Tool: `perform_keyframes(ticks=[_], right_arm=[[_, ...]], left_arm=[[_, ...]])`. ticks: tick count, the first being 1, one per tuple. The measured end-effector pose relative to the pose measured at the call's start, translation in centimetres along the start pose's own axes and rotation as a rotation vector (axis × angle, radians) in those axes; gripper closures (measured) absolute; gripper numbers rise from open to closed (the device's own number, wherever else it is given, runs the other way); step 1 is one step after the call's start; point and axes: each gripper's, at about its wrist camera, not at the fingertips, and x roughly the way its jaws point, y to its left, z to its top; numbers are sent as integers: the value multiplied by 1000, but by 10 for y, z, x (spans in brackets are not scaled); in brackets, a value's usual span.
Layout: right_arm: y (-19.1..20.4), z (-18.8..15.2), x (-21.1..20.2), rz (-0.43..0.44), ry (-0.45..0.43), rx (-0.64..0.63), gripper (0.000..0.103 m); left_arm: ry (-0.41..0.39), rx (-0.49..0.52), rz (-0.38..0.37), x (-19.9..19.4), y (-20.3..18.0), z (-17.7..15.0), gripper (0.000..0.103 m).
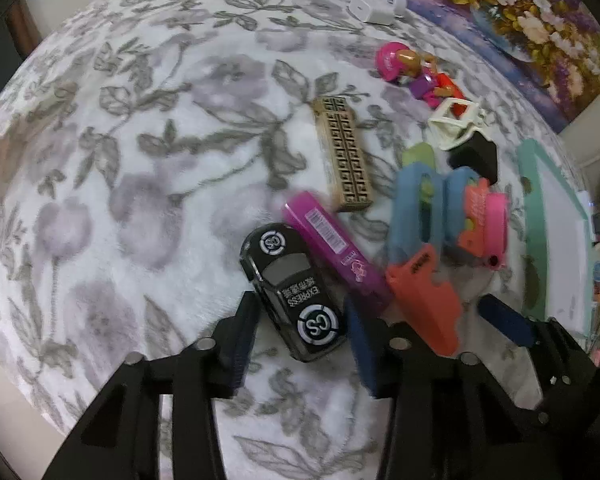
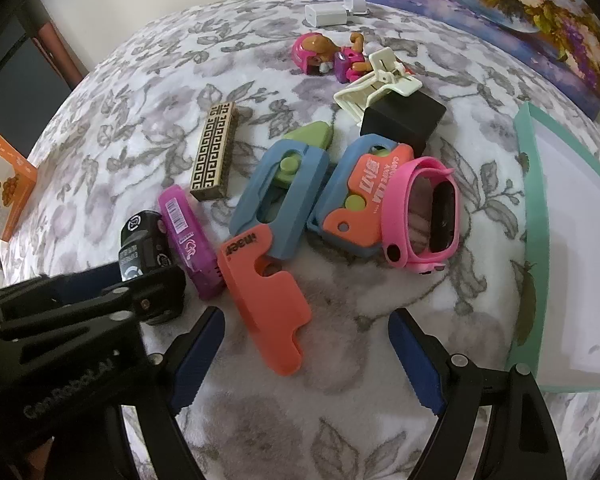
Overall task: Organize rigid objects
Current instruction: 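Lower the left tool onto the black toy car while the right tool approaches the blue-orange toy knife, then grasp the black toy car with the left tool while the right tool grasps the blue-orange toy knife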
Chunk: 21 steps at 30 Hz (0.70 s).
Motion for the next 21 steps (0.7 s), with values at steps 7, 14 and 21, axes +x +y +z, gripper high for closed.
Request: perform_keyframes(ticks=[7, 14, 21], right_arm=[[-3, 4, -4, 13, -28, 13, 16], [5, 20, -5, 20, -58, 4, 21], [13, 36, 5, 16, -77, 20, 26]], left_arm=[[-18, -37, -6, -2, 12, 4, 66], [-26, -65, -8, 0, 35, 17, 67], [-22, -106, -41, -3, 59, 26, 68]])
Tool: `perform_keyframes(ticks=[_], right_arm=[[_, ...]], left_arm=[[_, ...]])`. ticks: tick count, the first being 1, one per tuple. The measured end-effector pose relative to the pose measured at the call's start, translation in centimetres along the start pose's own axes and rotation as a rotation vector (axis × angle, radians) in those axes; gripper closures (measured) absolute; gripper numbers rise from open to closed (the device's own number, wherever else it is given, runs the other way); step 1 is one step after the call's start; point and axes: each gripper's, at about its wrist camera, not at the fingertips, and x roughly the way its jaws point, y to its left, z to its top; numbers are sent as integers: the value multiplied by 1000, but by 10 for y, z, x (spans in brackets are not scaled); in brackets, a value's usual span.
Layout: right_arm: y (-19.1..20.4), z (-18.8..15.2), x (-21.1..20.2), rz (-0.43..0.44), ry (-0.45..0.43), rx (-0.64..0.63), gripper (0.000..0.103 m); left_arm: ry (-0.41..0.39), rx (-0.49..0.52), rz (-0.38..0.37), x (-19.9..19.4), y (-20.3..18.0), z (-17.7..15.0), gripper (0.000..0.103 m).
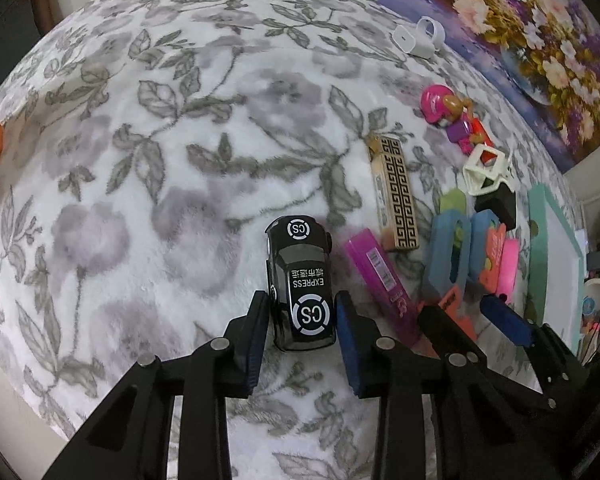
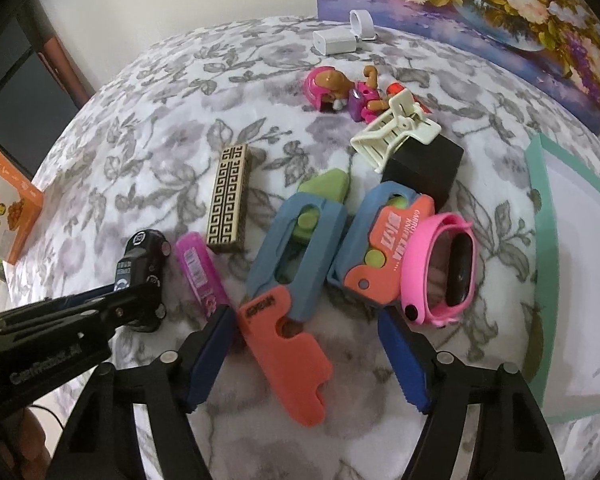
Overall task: Organize rigid objects
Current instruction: 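Grasp the black toy car with the left tool while the right tool grasps the blue-orange toy knife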
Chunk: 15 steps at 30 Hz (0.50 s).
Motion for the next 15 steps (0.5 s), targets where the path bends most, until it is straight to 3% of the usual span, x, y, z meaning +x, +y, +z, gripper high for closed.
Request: perform_keyframes(ticks=[5, 15], right_arm=[[0, 14, 16, 6, -6, 43, 27], [16, 27, 39, -91, -36, -1, 30]], left_arm=[[6, -6, -26, 3, 3, 4, 68], [-12, -7, -20, 5, 3, 7, 68]])
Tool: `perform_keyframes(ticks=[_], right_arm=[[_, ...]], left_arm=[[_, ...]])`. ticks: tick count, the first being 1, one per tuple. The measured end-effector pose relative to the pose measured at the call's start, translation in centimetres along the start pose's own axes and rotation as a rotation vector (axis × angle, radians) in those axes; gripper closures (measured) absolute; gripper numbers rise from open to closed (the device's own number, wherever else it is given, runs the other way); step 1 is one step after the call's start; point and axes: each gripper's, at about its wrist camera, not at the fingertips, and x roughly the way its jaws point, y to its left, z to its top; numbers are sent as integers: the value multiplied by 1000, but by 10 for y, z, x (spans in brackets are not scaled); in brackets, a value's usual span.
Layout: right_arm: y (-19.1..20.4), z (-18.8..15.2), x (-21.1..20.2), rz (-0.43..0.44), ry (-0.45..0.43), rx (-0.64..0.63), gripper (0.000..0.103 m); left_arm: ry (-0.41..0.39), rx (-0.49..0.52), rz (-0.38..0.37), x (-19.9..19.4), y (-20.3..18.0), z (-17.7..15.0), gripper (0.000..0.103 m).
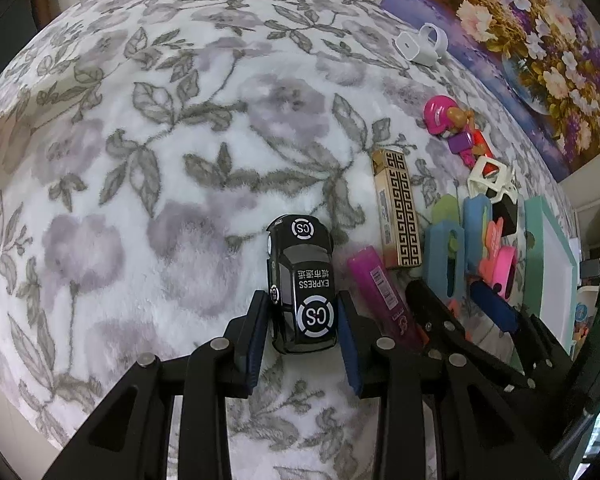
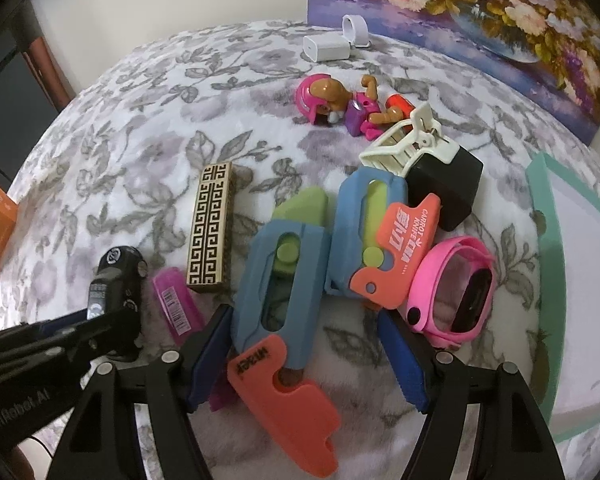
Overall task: Organize rigid objects
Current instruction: 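Grasp the black toy car with the left tool while the right tool grasps the blue-orange toy knife, then carry both items into the teal-rimmed tray and open both tools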
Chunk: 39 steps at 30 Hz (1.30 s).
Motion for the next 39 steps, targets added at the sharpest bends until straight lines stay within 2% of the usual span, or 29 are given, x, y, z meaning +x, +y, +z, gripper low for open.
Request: perform_keyframes(ticks=[3, 4, 6, 15, 23, 29, 34, 39], right_arm=[[4, -4, -1, -2, -7, -14, 47], [6, -4, -2, 6, -10, -21, 55], [0, -9, -5, 16, -10, -30, 61], [-21, -33, -34, 88, -19, 4, 61], [-39, -40, -74, 136, -83, 31, 61], [-68, -38, -105, 80, -143, 70, 61], [-104, -32, -121, -8, -187, 112, 61], [-148, -30, -132, -49, -206, 205, 61]], left_arm=[[-8, 10, 21, 2, -5, 1, 68], [-13, 15, 27, 2, -6, 1, 68], [-23, 21, 40, 2, -7, 1, 68], [-42, 14, 53, -6, -8, -7, 69], [-122, 36, 50, -44, -20, -14, 69], [-151, 94, 30, -70, -54, -11, 69], [-144, 163, 26, -73, -98, -6, 69], [-124, 248, 18, -66, -147, -10, 69]])
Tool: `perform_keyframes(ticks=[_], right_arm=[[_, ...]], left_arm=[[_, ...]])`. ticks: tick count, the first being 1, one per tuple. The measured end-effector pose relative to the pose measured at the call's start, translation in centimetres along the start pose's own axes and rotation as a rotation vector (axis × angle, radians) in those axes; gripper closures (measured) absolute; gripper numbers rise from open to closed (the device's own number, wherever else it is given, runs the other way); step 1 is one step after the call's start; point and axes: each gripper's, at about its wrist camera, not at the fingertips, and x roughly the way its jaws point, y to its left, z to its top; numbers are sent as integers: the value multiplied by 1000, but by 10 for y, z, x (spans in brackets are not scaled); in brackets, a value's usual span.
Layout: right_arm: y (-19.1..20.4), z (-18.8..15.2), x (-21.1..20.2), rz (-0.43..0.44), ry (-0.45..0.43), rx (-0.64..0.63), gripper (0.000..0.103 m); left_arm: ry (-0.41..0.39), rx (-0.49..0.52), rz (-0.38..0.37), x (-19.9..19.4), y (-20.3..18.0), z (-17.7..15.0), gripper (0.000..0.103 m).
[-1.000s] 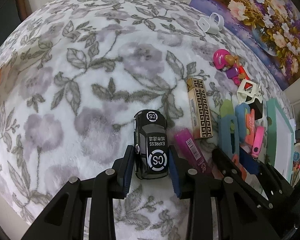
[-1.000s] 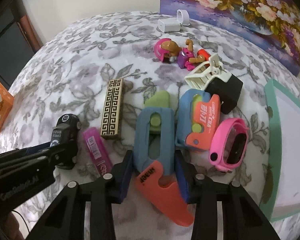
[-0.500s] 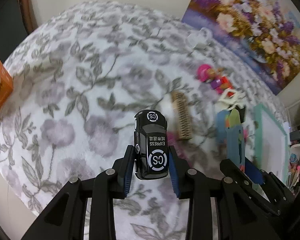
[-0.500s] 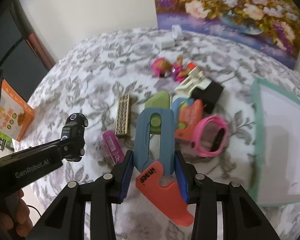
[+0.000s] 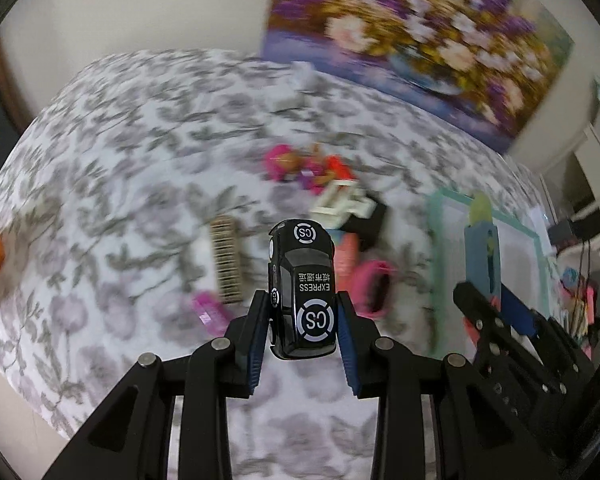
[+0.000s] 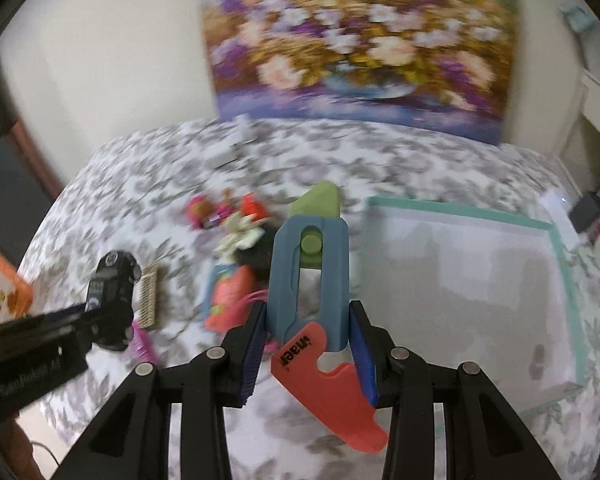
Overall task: Organize rigid objects
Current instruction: 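Carry both items into the teal-rimmed tray and open both tools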
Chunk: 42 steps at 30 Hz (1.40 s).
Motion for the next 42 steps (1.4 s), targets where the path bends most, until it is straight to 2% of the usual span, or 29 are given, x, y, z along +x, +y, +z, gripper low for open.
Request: perform_keyframes(ticks=[13, 19, 27, 42], right_arm=[[-130, 5, 5, -186, 27, 238, 61], [-166, 2, 5, -240, 32, 290, 60], [-192, -2, 16, -245, 56, 346, 60], [-206, -10, 38, -236, 130, 365, 60]], left_arm=[[34, 209, -19, 25, -130, 10, 69], [58, 296, -13, 48, -180, 7, 68], [83, 349, 10, 80, -211, 4, 68], [124, 367, 47, 122, -225, 2, 68]])
